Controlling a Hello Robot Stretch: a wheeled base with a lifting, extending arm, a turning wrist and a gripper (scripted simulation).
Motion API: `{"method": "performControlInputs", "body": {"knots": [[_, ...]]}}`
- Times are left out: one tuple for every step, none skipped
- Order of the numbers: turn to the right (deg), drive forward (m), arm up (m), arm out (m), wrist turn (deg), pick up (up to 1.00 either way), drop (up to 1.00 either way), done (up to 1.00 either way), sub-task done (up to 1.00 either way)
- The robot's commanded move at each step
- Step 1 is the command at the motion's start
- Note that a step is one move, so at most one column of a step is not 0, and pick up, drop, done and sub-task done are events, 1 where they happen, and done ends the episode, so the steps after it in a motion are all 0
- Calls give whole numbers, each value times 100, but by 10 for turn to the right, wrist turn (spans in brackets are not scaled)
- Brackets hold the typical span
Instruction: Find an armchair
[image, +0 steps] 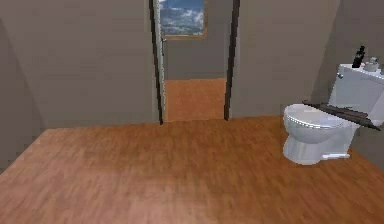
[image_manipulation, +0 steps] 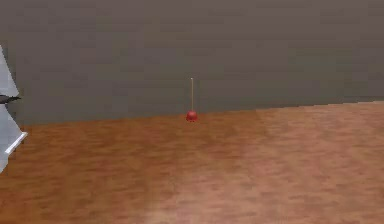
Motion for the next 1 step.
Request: {"method": "performControlInputs", "body": {"knots": [[30,0,0,0,0,0,0,0,0]]}}
